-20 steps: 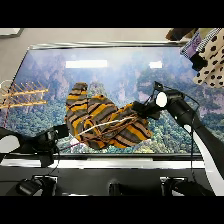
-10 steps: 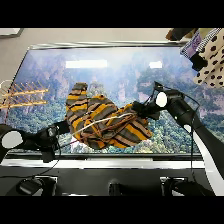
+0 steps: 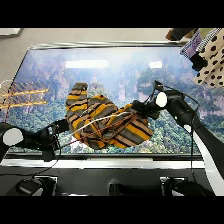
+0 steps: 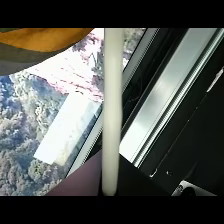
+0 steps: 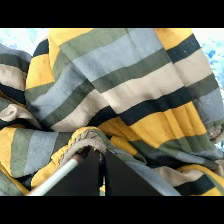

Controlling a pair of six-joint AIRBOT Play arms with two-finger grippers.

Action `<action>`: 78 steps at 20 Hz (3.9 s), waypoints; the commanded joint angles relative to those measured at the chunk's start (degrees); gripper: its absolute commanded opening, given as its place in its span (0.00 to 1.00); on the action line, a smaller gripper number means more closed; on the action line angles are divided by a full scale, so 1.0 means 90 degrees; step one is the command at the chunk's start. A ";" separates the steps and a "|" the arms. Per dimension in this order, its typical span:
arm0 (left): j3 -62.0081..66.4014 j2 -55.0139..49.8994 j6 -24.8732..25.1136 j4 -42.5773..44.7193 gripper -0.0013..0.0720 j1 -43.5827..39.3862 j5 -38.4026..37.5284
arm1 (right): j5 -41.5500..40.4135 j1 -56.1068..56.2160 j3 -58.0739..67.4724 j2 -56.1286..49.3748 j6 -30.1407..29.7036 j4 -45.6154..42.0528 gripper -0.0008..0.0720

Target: Fold the clothes and pants, and hang the long-sleeved shirts on hangers.

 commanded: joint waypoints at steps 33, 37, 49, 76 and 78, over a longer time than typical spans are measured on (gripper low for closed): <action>0.0624 -0.2125 0.0073 -0.1727 0.05 -0.1030 0.2057 | 0.1188 0.1647 0.1520 0.1365 -0.0330 -0.0121 0.04; 0.0903 -0.2533 -0.0070 -0.1727 0.05 -0.1299 0.2074 | 0.1098 0.1644 0.1520 0.1358 -0.0367 -0.0087 0.04; 0.1144 -0.2776 -0.0376 -0.1962 0.05 -0.1586 0.2805 | 0.1260 0.1644 0.1520 0.1319 -0.0340 -0.0206 0.32; 0.1141 -0.2776 -0.0374 -0.1960 0.05 -0.1581 0.2654 | 0.2208 -0.0175 0.2550 0.0136 -1.2730 0.1219 0.87; 0.1141 -0.2776 -0.0372 -0.1957 0.05 -0.1581 0.2657 | 0.2130 -0.0175 0.2550 -0.0051 -1.2752 0.1304 0.87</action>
